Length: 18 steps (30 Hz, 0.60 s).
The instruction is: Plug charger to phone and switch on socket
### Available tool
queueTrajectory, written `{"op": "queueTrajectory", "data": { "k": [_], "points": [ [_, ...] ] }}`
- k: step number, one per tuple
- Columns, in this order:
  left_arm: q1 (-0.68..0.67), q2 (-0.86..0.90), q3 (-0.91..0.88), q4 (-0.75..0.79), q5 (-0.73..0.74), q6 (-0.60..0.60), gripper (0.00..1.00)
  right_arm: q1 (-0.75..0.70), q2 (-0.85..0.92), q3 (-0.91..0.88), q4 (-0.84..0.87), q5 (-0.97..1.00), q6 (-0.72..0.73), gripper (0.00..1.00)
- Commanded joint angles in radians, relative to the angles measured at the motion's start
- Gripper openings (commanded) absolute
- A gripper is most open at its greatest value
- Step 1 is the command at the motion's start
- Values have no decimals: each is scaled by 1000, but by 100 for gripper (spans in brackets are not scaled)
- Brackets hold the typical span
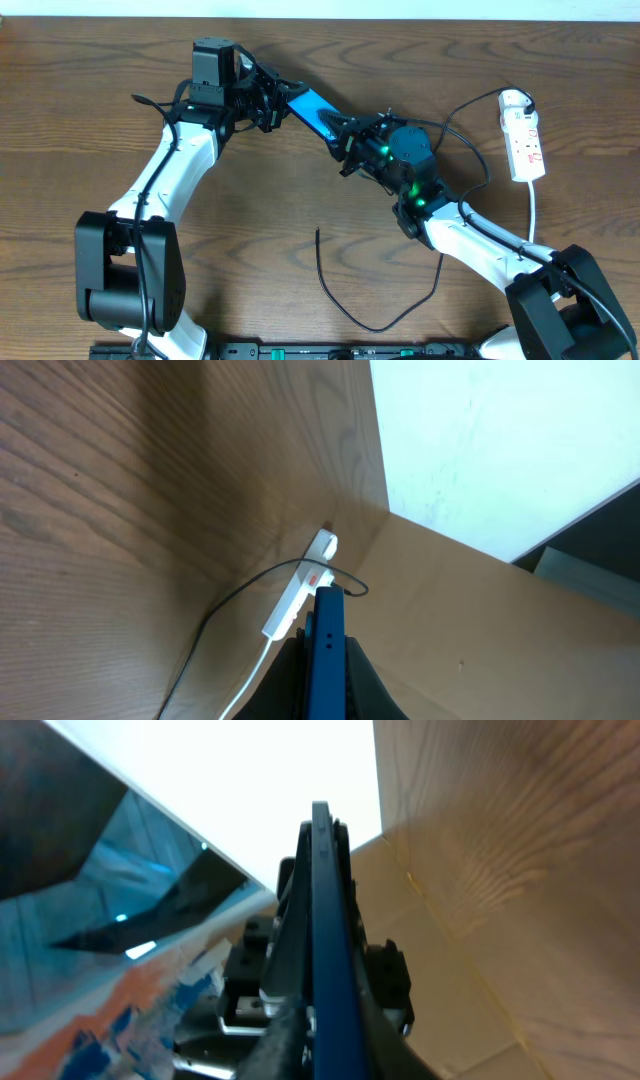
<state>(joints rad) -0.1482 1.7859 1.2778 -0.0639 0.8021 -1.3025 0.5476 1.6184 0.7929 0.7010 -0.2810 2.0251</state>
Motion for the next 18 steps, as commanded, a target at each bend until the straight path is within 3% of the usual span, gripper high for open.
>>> {"op": "queueTrajectory", "data": {
  "k": [1, 2, 5, 9, 11, 13, 18],
  "points": [
    [0, -26, 0, 5, -3, -8, 8, 4, -4, 18, 2, -9, -21, 24],
    [0, -26, 0, 5, -3, -8, 7, 4, -4, 18, 2, -9, -21, 32],
    [1, -26, 1, 5, -3, -8, 8, 4, -4, 18, 2, -10, -21, 39],
    [2, -26, 1, 5, -3, -8, 7, 4, -4, 18, 2, -10, -22, 77],
    [8, -26, 1, 5, -3, -7, 7, 4, -4, 18, 2, -9, -22, 91],
    [17, -26, 1, 5, -3, -2, 7, 3, -4, 18, 2, -10, -23, 98],
    [69, -26, 1, 0, 26, 11, 8, 0, -4, 18, 2, -9, -34, 99]
  ]
}}
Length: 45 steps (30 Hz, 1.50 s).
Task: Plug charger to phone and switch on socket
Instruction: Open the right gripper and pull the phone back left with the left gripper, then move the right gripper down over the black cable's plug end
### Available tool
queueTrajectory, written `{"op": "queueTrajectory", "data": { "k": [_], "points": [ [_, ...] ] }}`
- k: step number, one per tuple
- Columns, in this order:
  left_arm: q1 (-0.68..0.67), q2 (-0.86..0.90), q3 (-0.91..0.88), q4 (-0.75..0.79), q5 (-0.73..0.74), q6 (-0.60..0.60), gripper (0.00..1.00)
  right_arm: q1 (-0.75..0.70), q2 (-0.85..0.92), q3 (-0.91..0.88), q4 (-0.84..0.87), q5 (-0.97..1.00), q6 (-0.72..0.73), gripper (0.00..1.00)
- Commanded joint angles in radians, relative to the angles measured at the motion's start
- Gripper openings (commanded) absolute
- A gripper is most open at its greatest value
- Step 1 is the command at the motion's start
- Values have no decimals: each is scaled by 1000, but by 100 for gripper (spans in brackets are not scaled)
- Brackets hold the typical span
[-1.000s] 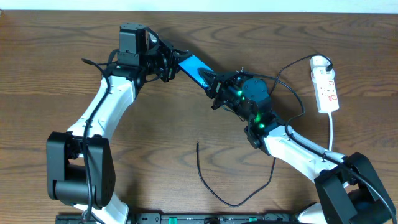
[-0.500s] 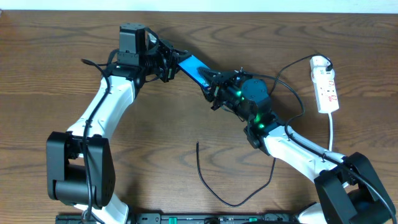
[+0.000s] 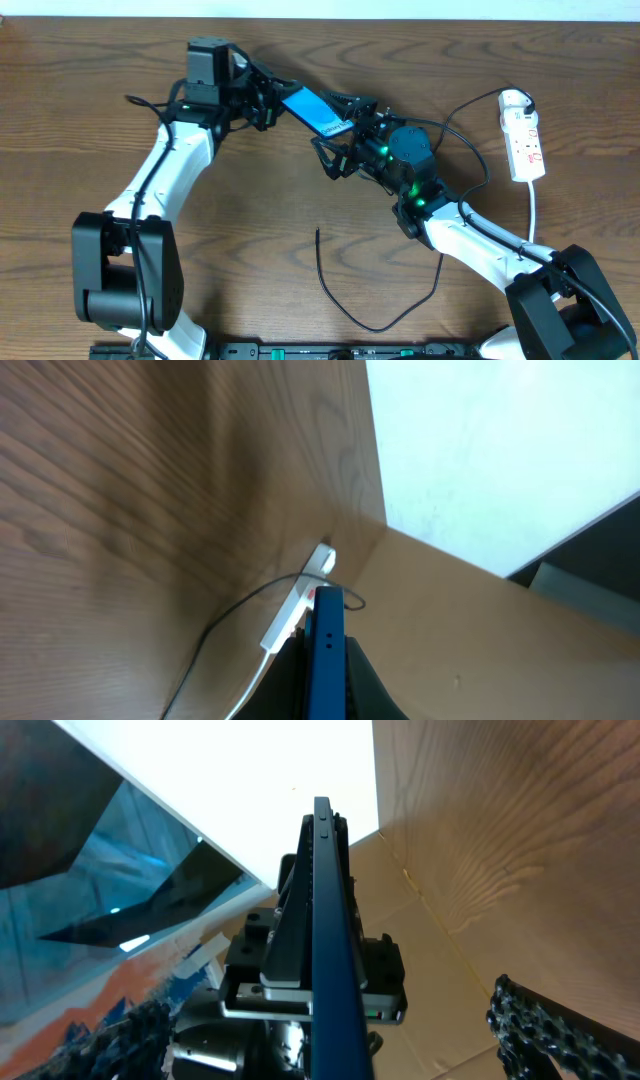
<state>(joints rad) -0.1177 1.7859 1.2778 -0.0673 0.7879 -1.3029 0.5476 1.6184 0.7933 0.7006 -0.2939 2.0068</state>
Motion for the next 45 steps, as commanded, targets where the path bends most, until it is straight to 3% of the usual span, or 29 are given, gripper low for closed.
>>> {"op": "queueTrajectory", "data": {
  "k": [1, 12, 19, 23, 28, 32, 35, 40, 45],
  "points": [
    [51, -26, 1, 3, 51, 13, 7, -2, -4, 17, 3, 4, -29, 99],
    [241, -26, 0, 2, 246, 121, 7, -51, -4, 17, 2, -64, -223, 99],
    [323, -26, 0, 2, 435, 344, 7, -90, -4, 17, 4, -155, -459, 99],
    [341, -26, 0, 1, 499, 472, 7, -111, -4, 18, 6, -192, -634, 99],
    [345, -26, 0, 2, 541, 587, 7, -148, -4, 36, -50, -277, -753, 99],
    [345, -26, 0, 2, 541, 634, 7, -161, -4, 137, -287, -328, -909, 99],
    [345, -26, 0, 2, 543, 670, 8, -157, -4, 285, -615, -304, -1090, 99],
    [364, -26, 0, 2, 573, 727, 7, -134, -4, 533, -1124, -84, -1302, 99],
    [400, -26, 0, 2, 578, 736, 7, -98, -4, 637, -1410, 68, -1382, 99]
  ]
}}
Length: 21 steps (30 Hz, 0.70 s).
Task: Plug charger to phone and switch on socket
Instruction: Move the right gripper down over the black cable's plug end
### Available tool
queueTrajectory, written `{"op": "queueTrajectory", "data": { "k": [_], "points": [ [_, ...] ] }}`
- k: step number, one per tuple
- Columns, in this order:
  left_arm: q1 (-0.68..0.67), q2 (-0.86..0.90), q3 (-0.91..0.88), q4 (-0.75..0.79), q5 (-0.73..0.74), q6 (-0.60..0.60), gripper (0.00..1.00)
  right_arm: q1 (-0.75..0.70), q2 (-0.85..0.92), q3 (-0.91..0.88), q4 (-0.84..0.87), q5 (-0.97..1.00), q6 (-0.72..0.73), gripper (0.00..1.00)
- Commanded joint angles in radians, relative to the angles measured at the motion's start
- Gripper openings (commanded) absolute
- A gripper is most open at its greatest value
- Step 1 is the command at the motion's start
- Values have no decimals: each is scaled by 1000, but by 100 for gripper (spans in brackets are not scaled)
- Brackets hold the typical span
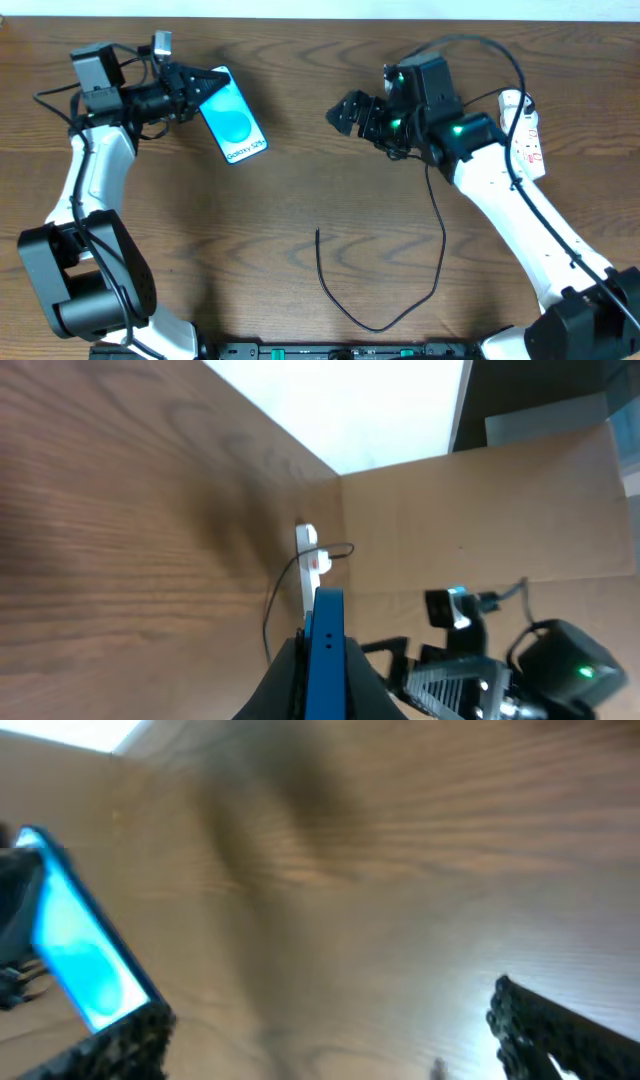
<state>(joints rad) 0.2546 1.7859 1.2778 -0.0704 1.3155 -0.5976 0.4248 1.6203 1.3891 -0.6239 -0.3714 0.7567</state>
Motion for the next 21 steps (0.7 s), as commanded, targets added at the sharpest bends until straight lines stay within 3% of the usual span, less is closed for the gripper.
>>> {"op": "queueTrajectory", "data": {
  "k": [1, 6, 14, 21],
  "points": [
    [34, -26, 0, 5, 67, 45, 7, 34, -6, 41, -125, 156, -143, 99],
    [54, -26, 0, 4, 149, 93, 7, 94, -5, 1, -252, 216, -145, 99],
    [56, -26, 0, 1, 150, 93, 7, 204, -4, -84, -197, 217, -116, 99],
    [56, -26, 0, -37, 150, 93, 7, 298, -2, -224, -117, 303, 79, 99]
  ]
}}
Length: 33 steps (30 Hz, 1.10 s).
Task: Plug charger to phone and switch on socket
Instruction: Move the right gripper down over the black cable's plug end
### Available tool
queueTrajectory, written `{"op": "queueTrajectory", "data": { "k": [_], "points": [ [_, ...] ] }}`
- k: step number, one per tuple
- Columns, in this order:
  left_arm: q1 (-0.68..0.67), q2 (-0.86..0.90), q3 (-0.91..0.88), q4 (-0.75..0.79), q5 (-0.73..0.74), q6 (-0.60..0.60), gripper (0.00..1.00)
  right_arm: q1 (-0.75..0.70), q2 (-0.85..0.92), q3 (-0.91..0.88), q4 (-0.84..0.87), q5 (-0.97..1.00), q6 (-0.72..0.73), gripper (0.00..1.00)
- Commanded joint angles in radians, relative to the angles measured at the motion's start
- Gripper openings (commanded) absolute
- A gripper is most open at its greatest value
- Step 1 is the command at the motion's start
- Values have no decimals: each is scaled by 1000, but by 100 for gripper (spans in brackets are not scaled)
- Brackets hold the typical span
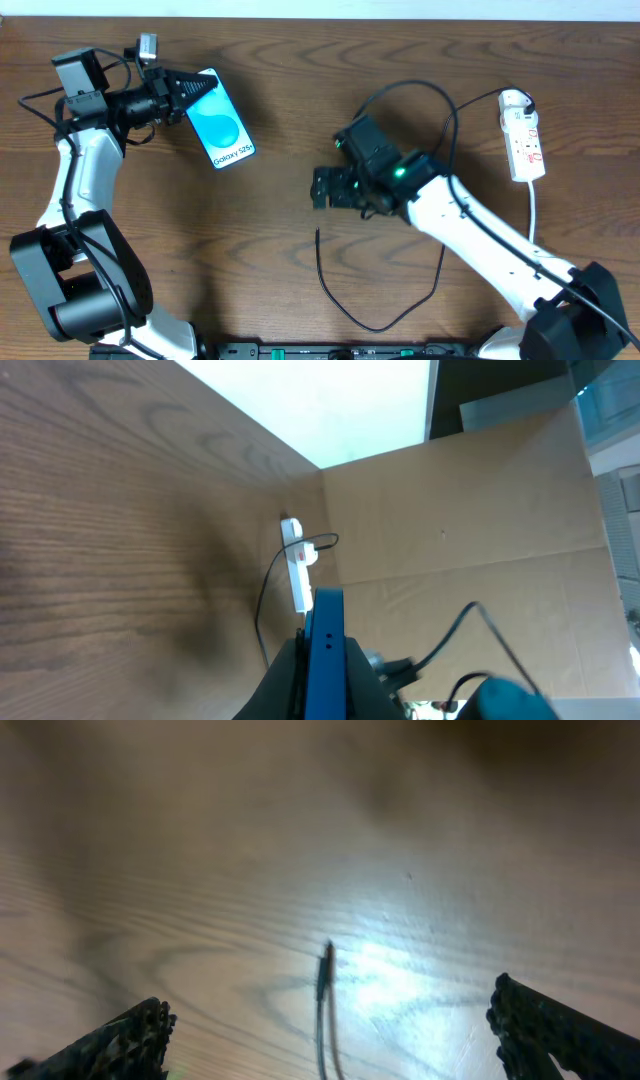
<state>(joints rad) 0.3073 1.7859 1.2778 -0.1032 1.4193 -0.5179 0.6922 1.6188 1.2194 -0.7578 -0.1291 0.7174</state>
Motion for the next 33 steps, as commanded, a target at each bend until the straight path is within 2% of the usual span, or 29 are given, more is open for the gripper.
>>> {"op": "queueTrajectory", "data": {
  "k": [1, 14, 25, 33],
  "points": [
    [4, -26, 0, -4, 44, 13, 7, 34, -1, -61, 18, 60, 129, 99],
    [4, -26, 0, -5, 27, 13, 7, 203, 0, -219, 168, 132, 278, 99],
    [4, -26, 0, -5, 25, 13, 7, 211, 117, -206, 189, 89, 254, 98],
    [4, -26, 0, -8, 4, 13, 7, 205, 196, -118, 116, 94, 235, 96]
  ]
}}
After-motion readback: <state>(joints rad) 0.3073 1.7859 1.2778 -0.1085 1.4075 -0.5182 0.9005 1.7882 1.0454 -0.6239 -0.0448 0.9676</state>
